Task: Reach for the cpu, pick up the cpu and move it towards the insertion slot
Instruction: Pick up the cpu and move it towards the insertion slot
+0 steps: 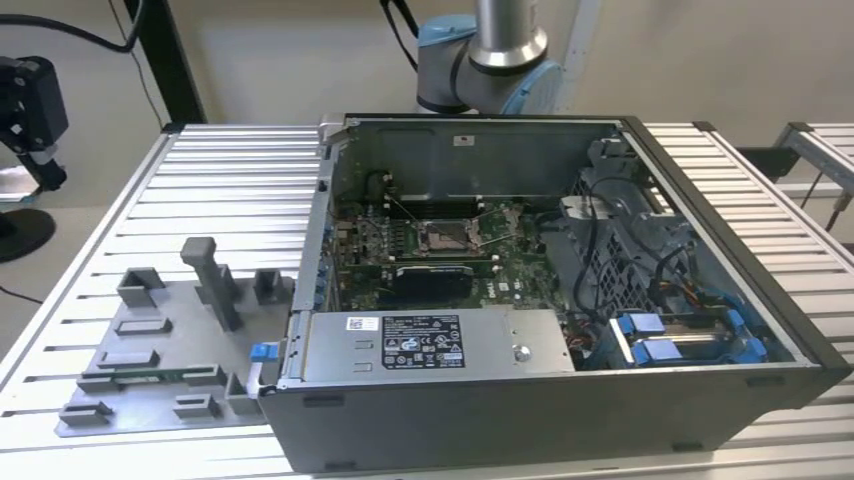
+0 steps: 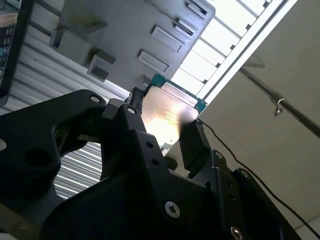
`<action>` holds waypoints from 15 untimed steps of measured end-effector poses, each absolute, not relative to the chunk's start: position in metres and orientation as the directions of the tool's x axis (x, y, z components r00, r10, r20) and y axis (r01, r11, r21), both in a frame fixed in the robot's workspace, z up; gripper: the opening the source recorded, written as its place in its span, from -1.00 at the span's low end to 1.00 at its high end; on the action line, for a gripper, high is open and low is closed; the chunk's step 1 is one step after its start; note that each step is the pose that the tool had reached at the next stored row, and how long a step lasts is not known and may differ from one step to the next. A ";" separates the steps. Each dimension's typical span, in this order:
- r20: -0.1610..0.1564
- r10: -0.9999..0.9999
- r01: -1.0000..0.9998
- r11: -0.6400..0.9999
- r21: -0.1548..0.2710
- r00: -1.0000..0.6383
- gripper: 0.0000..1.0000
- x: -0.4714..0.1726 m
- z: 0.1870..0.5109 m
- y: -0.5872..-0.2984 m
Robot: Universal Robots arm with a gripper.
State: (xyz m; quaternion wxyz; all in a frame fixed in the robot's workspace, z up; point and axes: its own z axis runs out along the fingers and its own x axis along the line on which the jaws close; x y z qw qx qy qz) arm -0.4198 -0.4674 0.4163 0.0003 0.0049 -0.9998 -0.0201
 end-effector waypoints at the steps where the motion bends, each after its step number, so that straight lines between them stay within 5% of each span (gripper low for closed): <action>1: 0.001 -0.010 -0.010 0.999 0.040 -1.000 -1.00 -0.415 0.416 -0.467; 15: 0.004 -0.010 -0.010 0.999 0.040 -1.000 -1.00 -0.352 0.416 -0.467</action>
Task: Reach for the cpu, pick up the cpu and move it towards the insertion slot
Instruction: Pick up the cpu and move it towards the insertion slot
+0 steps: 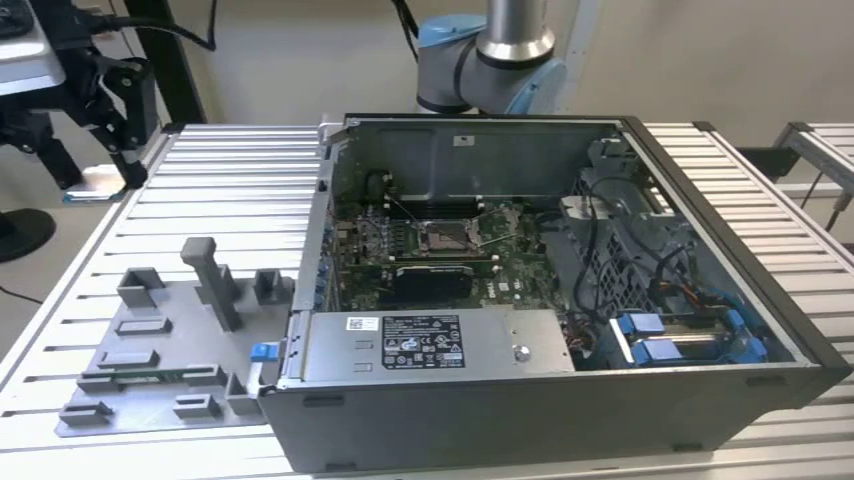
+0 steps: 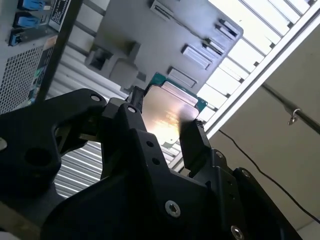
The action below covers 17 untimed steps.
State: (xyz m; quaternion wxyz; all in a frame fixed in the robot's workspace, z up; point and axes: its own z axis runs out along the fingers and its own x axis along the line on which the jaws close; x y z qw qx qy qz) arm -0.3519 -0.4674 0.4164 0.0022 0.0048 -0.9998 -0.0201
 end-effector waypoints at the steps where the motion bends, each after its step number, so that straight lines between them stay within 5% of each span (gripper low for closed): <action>1: 0.004 -0.010 -0.010 0.999 0.040 -1.000 -1.00 -0.348 0.416 -0.467; 17: 0.004 -0.010 -0.010 0.999 0.040 -1.000 -1.00 -0.275 0.416 -0.467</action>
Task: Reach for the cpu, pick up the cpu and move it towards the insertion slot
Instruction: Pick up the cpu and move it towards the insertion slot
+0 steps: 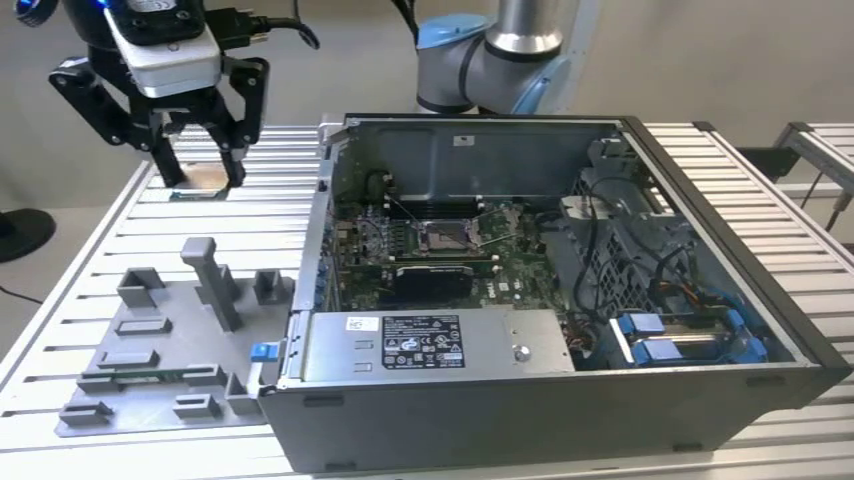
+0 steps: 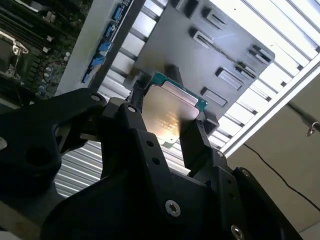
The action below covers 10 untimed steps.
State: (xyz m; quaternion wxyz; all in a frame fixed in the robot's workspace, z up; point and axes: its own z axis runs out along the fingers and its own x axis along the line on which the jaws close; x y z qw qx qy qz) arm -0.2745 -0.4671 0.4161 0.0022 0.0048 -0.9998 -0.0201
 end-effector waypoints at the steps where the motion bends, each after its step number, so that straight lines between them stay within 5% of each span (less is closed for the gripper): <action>1: 0.004 -0.010 -0.010 0.999 0.040 -1.000 -1.00 -0.270 0.416 -0.467; 10: 0.004 -0.010 -0.010 0.999 0.040 -1.000 -1.00 -0.229 0.416 -0.467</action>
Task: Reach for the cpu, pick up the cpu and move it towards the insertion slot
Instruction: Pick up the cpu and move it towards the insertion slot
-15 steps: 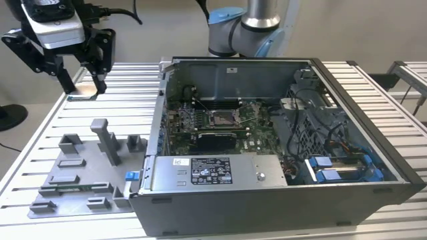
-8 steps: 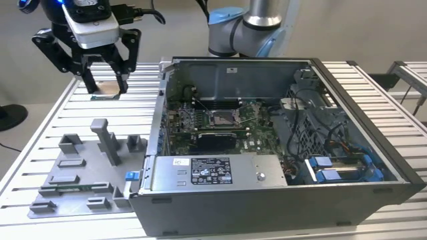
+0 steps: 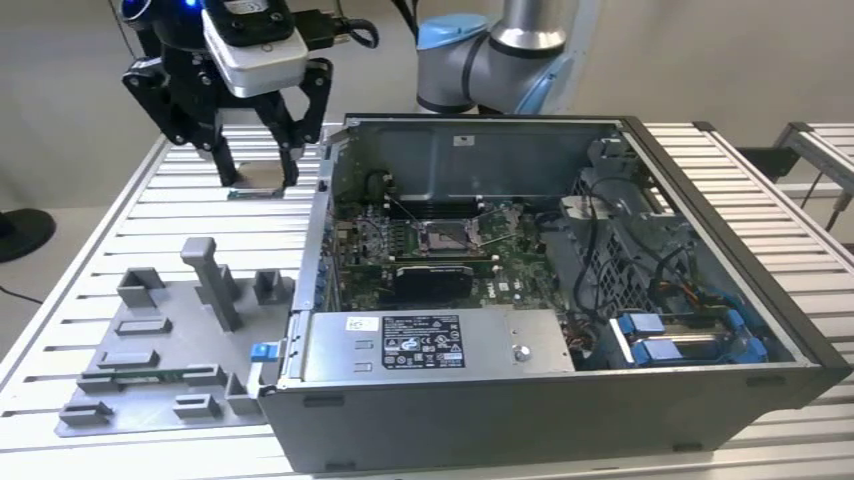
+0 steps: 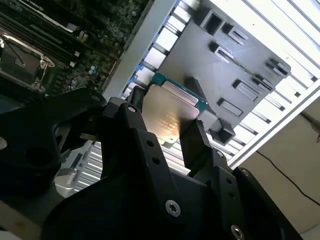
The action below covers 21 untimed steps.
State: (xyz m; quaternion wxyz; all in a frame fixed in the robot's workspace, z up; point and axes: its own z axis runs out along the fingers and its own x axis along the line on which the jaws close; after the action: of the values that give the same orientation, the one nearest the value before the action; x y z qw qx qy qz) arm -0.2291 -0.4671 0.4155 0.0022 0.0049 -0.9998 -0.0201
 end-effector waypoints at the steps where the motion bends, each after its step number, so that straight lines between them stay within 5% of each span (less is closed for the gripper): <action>1: 0.004 -0.010 -0.010 0.999 0.040 -1.000 -1.00 -0.225 0.415 -0.467; 21: 0.004 -0.010 -0.010 0.999 0.040 -1.000 -1.00 -0.133 0.414 -0.467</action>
State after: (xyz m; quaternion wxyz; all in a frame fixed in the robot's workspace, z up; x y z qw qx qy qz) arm -0.1333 -0.4671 0.4142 0.0022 0.0049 -0.9998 -0.0201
